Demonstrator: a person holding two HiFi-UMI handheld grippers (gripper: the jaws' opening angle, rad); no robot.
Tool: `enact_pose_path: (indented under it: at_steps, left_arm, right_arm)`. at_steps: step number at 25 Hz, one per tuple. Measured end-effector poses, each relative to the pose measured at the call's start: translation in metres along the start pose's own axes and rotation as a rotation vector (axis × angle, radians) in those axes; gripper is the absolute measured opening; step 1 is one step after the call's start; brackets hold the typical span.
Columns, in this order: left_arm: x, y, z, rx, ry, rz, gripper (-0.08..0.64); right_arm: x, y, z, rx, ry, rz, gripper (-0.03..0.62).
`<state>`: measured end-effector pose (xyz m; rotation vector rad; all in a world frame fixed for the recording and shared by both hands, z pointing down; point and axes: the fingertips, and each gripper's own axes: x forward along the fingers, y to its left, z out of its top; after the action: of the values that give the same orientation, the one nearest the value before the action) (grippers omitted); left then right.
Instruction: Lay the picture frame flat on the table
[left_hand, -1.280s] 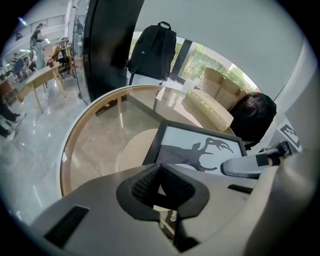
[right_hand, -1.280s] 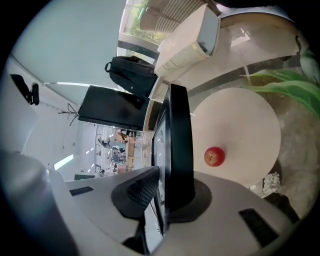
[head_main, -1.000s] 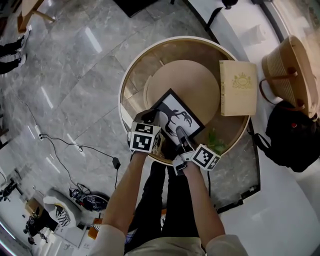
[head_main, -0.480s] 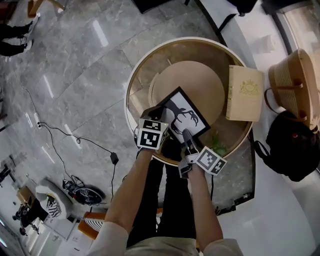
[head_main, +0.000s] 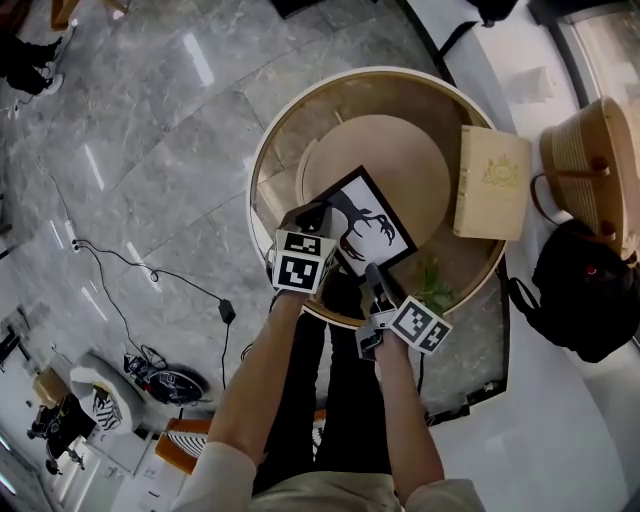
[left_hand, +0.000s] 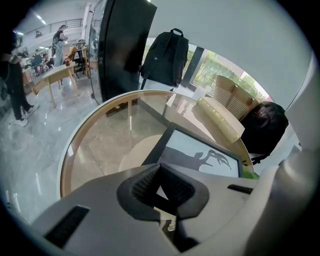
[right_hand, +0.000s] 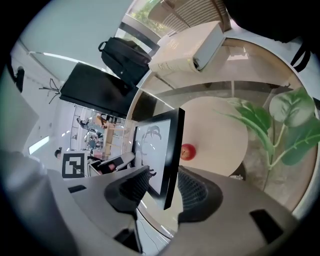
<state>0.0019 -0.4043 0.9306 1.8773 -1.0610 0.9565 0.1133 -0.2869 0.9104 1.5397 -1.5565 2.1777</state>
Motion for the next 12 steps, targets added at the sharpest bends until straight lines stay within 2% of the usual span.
enact_pose_path:
  at_steps: [12]
  left_arm:
    - [-0.001, -0.001, 0.000, 0.005, -0.023, 0.017, 0.020]
  right_arm:
    - [-0.010, -0.007, -0.001, -0.027, -0.013, -0.011, 0.170]
